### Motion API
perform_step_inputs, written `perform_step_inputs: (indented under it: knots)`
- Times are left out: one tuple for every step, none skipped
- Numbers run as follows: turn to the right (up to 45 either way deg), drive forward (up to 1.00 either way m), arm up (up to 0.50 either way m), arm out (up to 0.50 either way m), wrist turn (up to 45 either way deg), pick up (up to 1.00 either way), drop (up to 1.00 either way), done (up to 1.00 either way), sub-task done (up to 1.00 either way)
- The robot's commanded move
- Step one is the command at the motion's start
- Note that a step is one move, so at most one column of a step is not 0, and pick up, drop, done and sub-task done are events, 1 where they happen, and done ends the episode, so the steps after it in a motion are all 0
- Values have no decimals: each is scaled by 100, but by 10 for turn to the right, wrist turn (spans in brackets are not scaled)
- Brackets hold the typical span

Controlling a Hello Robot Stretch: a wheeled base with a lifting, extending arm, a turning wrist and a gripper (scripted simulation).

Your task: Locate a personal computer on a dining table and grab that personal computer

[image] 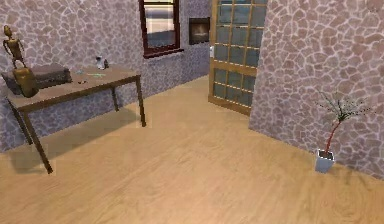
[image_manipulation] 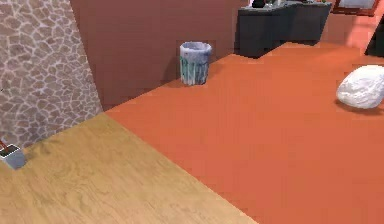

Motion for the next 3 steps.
perform_step_inputs:
  knots:
    - [0, 100, 0, 0, 0, 0, 0, 0, 0]
    - [0, 100, 0, 0, 0, 0, 0, 0, 0]
    - [60, 0, 0, 0, 0, 0, 0, 0, 0]
